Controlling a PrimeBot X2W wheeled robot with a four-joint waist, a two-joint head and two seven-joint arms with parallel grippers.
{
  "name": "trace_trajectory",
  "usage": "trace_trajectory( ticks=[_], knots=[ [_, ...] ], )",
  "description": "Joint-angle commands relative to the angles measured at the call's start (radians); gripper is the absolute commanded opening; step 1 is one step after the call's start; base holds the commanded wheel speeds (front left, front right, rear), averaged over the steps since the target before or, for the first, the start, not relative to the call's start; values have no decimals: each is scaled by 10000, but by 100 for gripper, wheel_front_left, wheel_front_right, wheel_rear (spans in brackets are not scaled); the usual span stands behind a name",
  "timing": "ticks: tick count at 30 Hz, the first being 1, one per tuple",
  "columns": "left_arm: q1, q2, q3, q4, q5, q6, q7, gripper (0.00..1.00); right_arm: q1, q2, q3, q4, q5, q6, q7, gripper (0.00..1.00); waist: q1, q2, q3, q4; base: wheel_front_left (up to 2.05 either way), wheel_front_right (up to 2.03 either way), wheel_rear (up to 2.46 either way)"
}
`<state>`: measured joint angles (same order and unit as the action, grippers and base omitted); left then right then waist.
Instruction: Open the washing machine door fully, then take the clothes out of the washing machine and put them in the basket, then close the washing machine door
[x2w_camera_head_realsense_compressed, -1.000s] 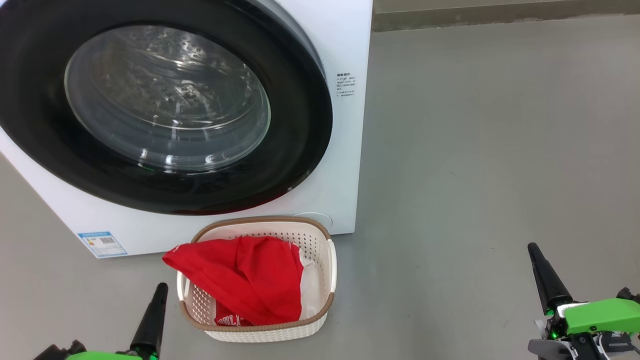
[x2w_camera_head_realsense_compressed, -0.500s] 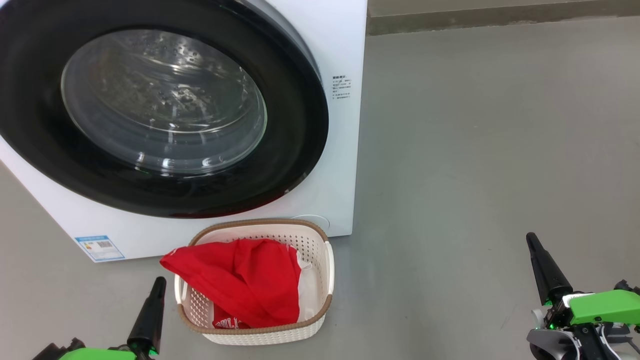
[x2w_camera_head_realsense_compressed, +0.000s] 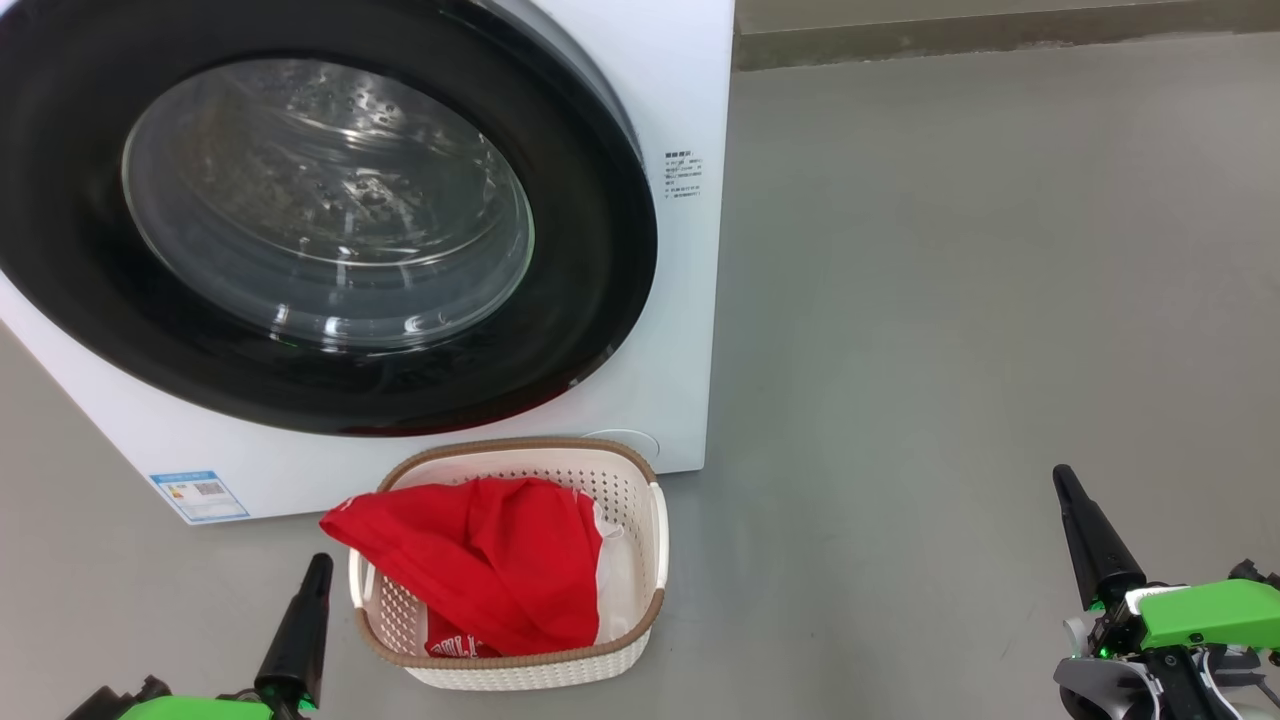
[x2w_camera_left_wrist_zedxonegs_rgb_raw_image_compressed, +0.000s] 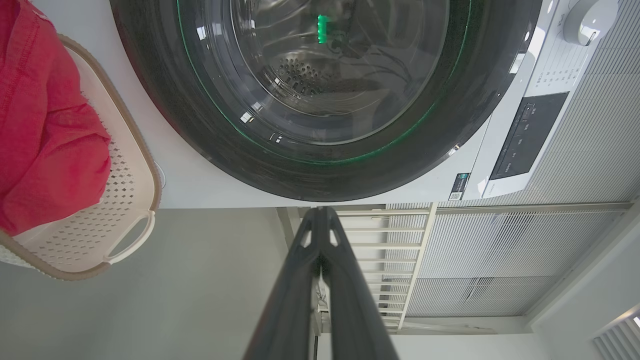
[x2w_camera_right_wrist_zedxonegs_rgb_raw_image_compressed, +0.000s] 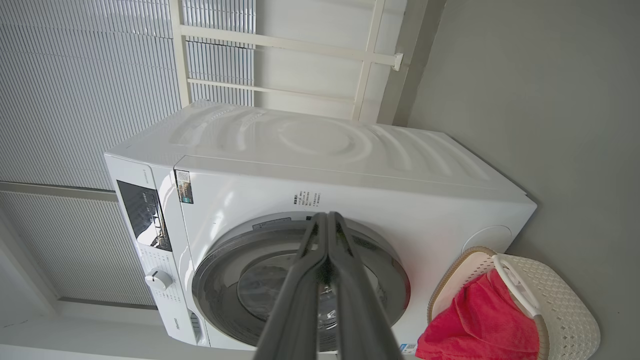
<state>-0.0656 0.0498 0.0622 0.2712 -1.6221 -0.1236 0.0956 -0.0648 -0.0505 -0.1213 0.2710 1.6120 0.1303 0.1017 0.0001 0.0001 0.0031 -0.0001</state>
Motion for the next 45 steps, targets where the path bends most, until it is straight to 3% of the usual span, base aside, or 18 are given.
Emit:
trace_trajectory(
  ticks=[1, 45],
  knots=[
    [-410, 120, 360, -266, 6, -71, 51, 0, -425, -48, 139, -266, 19, 4, 63, 0, 0, -1, 0, 1, 0, 0, 0],
    [-417, 68, 435, -263, 69, -71, 112, 0, -429, -24, 102, -264, -11, 4, 93, 0, 0, -1, 0, 1, 0, 0, 0]
  ],
)
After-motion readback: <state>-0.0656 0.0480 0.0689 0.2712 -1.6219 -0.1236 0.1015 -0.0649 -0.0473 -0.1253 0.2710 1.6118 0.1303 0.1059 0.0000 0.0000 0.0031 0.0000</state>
